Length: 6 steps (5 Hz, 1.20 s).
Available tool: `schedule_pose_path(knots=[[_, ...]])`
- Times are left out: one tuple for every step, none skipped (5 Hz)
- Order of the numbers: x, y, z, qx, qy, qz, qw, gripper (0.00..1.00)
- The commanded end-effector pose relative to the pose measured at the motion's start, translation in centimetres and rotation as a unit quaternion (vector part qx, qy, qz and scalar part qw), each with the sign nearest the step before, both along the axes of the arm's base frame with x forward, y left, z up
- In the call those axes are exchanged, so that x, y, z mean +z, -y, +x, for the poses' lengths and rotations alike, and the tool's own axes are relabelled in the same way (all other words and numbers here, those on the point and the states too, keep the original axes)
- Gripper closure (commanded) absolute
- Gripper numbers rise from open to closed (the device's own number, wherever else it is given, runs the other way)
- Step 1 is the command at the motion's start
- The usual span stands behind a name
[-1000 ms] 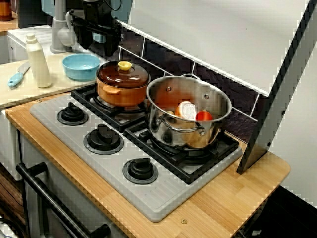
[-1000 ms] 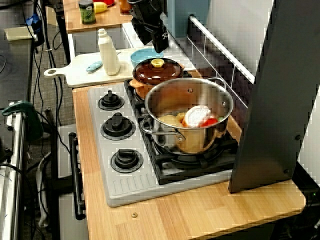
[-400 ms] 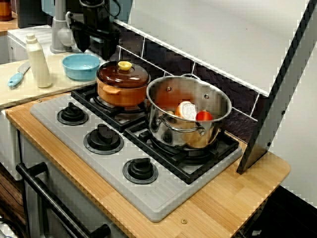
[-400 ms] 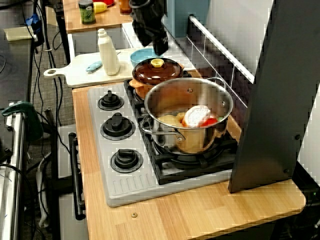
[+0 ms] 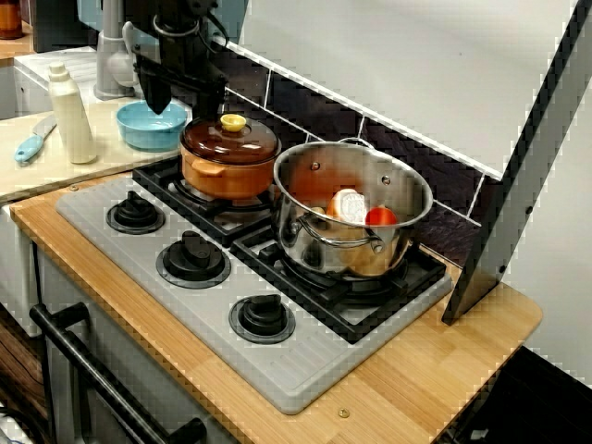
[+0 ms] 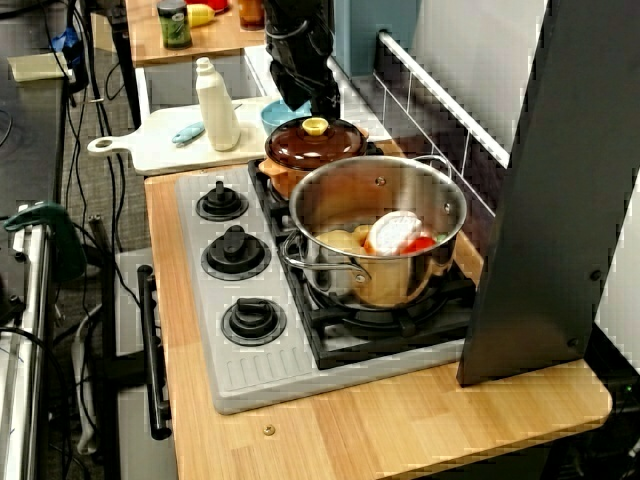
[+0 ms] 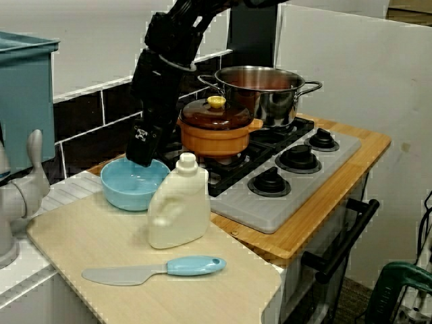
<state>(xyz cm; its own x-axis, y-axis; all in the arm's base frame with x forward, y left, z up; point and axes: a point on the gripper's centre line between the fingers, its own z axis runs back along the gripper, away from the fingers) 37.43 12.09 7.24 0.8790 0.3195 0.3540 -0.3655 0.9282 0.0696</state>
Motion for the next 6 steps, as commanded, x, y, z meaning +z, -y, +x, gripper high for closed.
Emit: schedule_pose_path(knots=[[-0.65, -0.25, 0.58, -0.002, 0.005, 0.022, 0.9997, 0.00], [-1.41, -0.24, 0.55, -0.002, -0.009, 0.027, 0.9996, 0.00], [-1.56, -0.25, 0.43, 0.000, -0.012, 0.031, 0.9995, 0.02], [-1.58, -0.46, 0.58, 0.000, -0.019, 0.027, 0.9995, 1.00], [-1.55, -0.67, 0.86, 0.007, -0.023, 0.029, 0.9993, 1.00], [-0.87, -0.82, 0.98, 0.012, -0.027, 0.024, 0.9993, 1.00]])
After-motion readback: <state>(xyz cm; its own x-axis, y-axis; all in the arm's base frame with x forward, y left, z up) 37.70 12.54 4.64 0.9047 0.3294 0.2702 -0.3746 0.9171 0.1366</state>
